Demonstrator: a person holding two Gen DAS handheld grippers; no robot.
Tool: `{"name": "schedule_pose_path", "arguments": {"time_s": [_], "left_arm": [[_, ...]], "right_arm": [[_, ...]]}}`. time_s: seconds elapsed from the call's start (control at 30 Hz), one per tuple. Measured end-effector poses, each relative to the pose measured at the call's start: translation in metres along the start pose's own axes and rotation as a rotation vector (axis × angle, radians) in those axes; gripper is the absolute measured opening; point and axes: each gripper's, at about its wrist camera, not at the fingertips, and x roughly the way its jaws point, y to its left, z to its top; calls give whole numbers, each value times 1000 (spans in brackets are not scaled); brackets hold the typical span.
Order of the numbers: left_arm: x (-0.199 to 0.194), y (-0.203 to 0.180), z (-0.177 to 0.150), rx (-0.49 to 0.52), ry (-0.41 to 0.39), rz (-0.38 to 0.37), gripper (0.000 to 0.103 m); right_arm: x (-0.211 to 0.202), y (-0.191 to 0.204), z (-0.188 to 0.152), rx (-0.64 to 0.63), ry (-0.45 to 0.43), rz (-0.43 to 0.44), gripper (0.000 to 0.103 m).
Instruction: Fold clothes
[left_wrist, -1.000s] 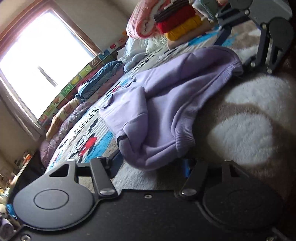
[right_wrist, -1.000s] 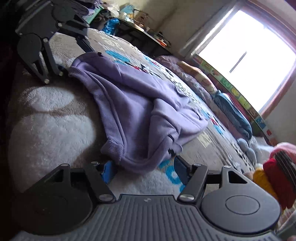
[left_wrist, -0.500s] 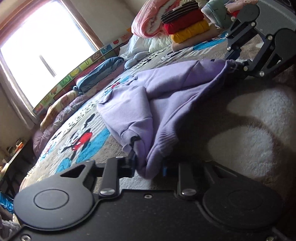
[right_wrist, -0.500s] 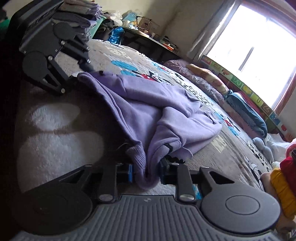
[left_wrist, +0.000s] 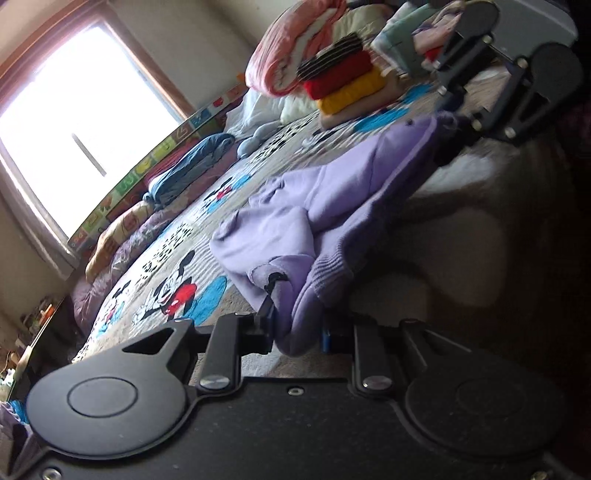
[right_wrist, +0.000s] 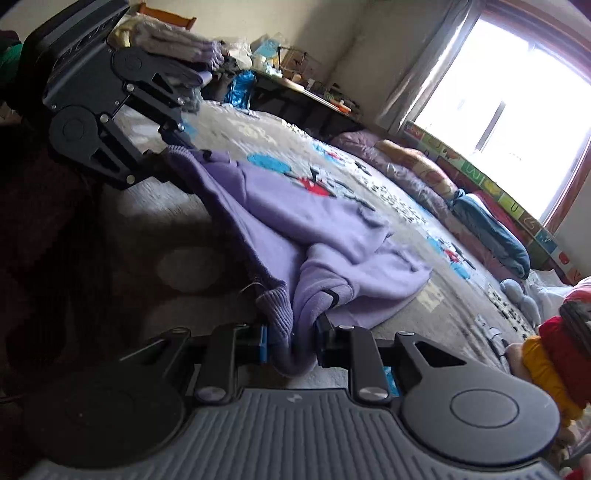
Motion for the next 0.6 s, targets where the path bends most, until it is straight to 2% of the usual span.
{"name": "schedule_pose_path", "arguments": {"time_s": [0.13,0.27,0.43,0.6], "left_arm": [[-24,16,11,-87,-39,-40,21],[-23,51,24,-235,-91,-76,22],[6,95,40,-418,-144,-122,22],[50,136,45,-590,-159,-194,22]], "right_arm": [[-33,-6,15,11,-50,-18,24],[-46,-27,28,62,-100,-19,25],[-31,-75,37,222,-163,0,25],[-2,-125,39,367,-204,36,25]]}}
